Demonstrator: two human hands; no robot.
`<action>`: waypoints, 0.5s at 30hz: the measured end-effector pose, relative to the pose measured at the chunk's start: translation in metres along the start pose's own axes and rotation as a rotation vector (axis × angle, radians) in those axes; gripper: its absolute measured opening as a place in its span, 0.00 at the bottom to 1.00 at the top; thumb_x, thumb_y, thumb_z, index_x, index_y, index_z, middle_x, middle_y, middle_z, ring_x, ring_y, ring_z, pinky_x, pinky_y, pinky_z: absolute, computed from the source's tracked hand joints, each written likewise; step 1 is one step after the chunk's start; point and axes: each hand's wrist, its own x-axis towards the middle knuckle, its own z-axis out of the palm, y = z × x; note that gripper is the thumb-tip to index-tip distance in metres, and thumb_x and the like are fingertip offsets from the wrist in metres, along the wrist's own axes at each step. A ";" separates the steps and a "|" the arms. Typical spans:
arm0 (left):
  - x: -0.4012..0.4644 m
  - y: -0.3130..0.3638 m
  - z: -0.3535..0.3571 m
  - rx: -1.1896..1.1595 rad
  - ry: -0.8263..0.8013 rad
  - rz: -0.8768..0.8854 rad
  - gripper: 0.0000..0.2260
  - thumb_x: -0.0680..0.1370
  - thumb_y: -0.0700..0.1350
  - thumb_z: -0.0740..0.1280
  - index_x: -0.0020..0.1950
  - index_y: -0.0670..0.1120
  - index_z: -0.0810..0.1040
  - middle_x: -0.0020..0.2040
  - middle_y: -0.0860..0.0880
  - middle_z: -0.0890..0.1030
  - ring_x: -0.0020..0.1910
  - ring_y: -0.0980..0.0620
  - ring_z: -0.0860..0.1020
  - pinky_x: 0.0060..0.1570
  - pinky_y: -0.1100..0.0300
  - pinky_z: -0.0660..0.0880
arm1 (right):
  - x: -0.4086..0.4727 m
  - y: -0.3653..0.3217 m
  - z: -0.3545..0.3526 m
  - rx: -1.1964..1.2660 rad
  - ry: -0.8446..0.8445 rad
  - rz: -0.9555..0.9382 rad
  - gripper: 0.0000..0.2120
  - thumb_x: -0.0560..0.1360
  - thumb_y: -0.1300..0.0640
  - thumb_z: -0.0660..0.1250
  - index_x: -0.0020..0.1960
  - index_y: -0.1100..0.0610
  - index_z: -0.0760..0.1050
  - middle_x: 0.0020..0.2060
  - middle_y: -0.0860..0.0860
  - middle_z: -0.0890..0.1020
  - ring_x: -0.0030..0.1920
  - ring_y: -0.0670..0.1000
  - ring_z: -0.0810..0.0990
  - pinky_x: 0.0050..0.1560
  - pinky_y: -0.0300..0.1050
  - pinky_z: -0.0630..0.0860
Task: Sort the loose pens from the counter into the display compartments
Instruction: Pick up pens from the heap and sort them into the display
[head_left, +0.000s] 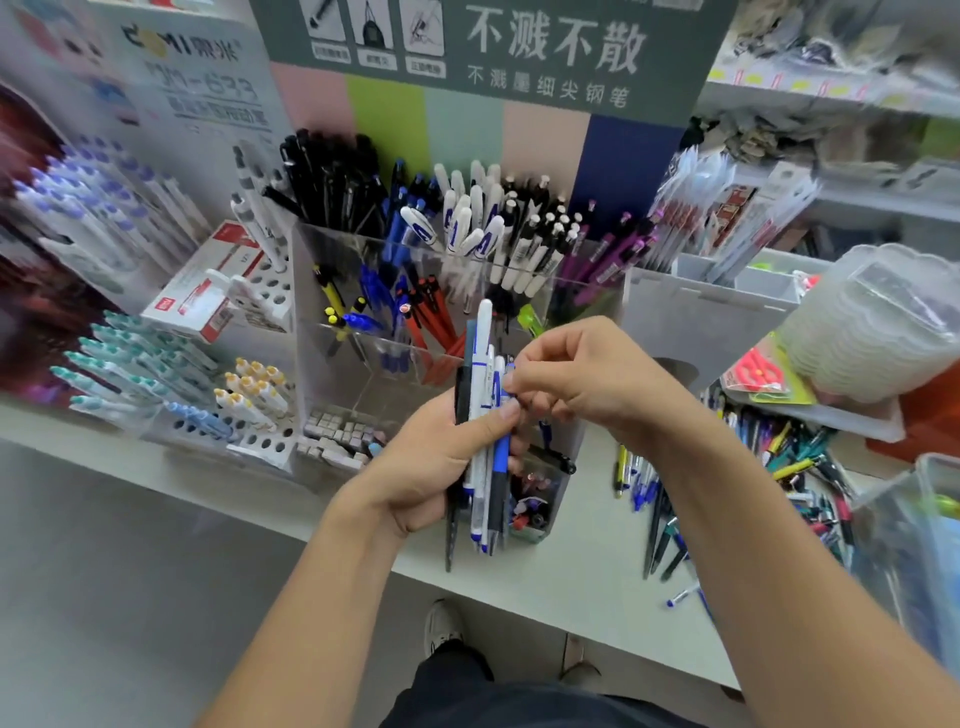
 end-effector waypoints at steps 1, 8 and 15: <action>0.000 -0.003 0.000 -0.076 0.025 -0.004 0.13 0.76 0.45 0.70 0.57 0.39 0.78 0.43 0.47 0.81 0.37 0.54 0.78 0.37 0.60 0.78 | 0.002 0.000 0.004 -0.016 0.021 -0.007 0.07 0.73 0.65 0.73 0.36 0.61 0.81 0.27 0.54 0.78 0.30 0.48 0.74 0.29 0.38 0.70; -0.006 -0.010 -0.019 -0.277 0.372 -0.009 0.04 0.82 0.40 0.65 0.54 0.40 0.77 0.37 0.46 0.78 0.32 0.52 0.75 0.31 0.61 0.75 | 0.014 -0.014 0.017 0.294 0.267 -0.190 0.08 0.75 0.70 0.69 0.40 0.60 0.77 0.33 0.58 0.83 0.30 0.51 0.80 0.30 0.40 0.77; -0.029 0.001 -0.058 -0.276 0.433 0.017 0.12 0.78 0.42 0.68 0.60 0.39 0.76 0.40 0.46 0.82 0.34 0.51 0.78 0.33 0.60 0.79 | 0.033 -0.037 0.028 0.258 0.525 -0.667 0.08 0.75 0.67 0.71 0.46 0.55 0.77 0.43 0.58 0.85 0.41 0.58 0.86 0.44 0.54 0.84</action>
